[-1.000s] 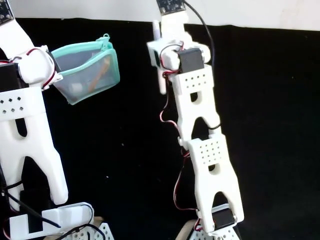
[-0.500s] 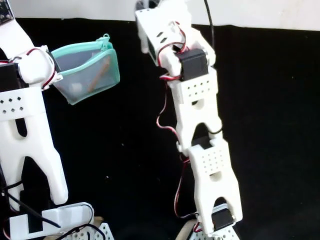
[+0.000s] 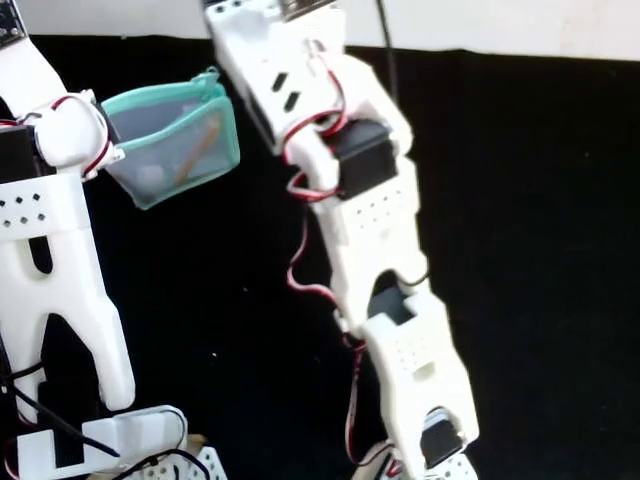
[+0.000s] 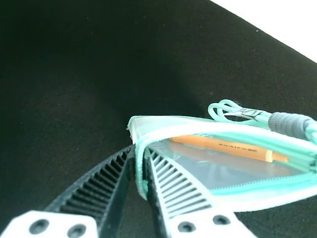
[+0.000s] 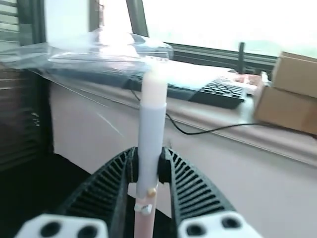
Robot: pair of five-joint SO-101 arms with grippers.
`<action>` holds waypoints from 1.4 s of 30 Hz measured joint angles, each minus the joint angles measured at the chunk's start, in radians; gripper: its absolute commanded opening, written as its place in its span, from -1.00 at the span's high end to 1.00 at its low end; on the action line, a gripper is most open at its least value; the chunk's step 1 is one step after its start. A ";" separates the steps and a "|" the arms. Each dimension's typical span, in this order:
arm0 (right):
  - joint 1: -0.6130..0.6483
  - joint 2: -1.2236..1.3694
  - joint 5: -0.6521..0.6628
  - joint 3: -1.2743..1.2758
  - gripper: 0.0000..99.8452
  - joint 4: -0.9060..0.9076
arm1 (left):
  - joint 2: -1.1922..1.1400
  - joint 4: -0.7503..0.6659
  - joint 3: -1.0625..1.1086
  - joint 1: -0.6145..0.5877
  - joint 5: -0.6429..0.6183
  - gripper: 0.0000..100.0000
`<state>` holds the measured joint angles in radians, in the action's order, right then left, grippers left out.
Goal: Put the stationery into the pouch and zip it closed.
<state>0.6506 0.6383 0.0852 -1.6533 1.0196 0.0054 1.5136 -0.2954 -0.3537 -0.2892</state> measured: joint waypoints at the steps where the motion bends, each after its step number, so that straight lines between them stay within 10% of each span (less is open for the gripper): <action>1: 0.012 0.000 0.003 0.000 0.99 -0.002 | 0.000 0.000 0.000 0.000 0.000 0.99; 42: 0.081 0.196 -0.170 -0.008 0.98 0.295 | 0.000 0.000 0.000 0.000 0.000 0.99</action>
<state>0.7319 0.8347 -0.0852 -1.6609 1.3142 0.0054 1.5136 -0.2954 -0.3537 -0.2892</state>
